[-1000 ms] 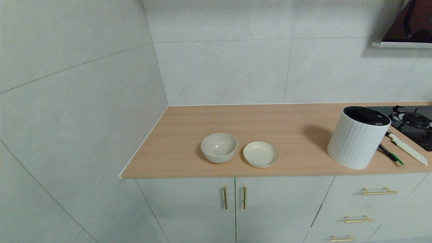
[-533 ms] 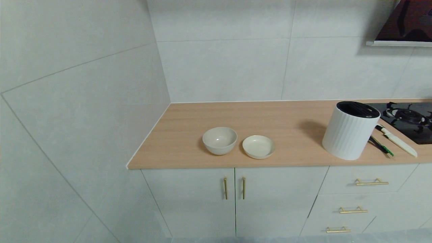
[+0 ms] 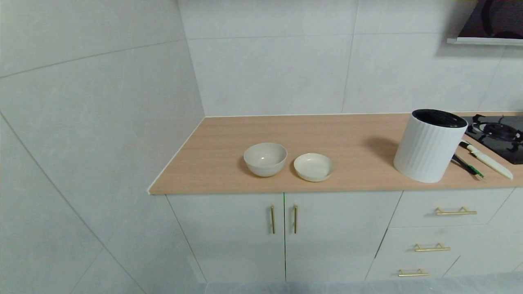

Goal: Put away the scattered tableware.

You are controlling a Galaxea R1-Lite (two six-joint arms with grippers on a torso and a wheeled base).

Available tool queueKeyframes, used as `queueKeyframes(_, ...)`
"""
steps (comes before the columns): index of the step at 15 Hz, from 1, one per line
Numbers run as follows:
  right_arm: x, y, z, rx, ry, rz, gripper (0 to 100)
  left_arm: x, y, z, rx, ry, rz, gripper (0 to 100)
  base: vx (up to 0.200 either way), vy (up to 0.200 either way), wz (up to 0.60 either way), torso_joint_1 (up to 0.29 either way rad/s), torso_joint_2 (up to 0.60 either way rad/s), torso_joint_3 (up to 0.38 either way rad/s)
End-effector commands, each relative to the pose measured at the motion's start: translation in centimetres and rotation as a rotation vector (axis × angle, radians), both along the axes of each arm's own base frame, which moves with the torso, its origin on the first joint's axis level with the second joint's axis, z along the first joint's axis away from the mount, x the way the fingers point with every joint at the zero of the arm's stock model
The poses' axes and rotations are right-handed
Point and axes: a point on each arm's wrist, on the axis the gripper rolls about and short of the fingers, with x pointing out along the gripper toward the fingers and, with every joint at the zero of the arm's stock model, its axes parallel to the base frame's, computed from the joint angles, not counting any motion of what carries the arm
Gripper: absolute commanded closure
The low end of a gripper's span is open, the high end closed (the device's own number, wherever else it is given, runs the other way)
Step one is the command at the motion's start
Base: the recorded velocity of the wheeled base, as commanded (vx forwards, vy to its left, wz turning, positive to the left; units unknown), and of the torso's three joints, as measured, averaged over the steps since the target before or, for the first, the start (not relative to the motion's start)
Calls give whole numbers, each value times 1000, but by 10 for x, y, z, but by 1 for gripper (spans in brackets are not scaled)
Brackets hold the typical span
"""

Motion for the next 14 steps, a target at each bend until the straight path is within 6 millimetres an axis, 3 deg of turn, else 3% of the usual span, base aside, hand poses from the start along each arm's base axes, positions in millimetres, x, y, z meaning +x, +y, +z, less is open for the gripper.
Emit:
queueKeyframes(1,0,0,0,-1,1,0,0,0,0,0,0,0,1,0,0,0,0,-242,554,286)
queueKeyframes(14,0,0,0,-1,1,0,0,0,0,0,0,0,1,0,0,0,0,-227,524,292)
